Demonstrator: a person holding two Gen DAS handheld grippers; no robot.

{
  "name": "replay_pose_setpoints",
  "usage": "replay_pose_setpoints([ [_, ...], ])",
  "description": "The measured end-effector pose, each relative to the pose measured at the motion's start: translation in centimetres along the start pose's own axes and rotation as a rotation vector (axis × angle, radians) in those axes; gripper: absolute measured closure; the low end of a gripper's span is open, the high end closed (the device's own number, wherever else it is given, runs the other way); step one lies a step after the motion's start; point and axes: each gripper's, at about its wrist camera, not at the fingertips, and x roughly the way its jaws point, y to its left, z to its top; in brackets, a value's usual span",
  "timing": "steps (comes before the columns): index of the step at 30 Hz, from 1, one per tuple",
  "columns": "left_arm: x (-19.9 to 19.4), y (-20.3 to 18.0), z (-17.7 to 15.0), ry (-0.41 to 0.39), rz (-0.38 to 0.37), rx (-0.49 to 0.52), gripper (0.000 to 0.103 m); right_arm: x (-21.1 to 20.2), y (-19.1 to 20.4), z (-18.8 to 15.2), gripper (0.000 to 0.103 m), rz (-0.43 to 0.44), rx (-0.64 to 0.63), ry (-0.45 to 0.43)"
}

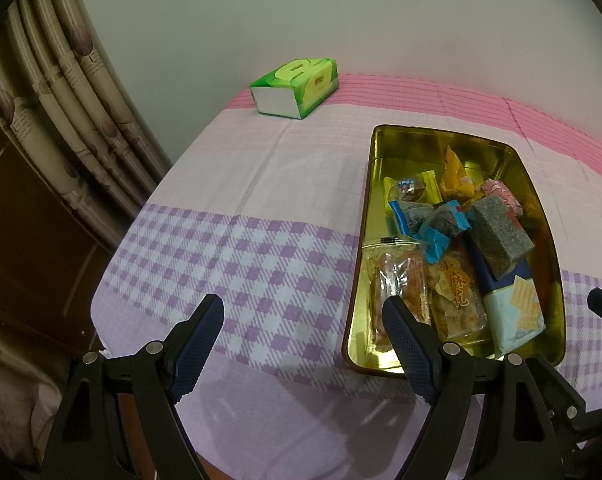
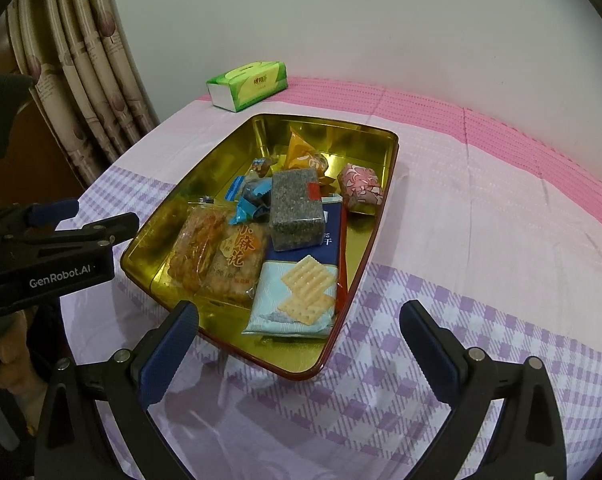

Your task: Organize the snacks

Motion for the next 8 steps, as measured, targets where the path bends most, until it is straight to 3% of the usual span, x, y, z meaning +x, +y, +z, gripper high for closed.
replay_pose_setpoints([
  [8, 0.04, 0.23, -0.24, -0.006, -0.001, 0.011, 0.021, -0.03, -0.02, 0.04, 0.003, 0.0, -0.002, -0.001],
])
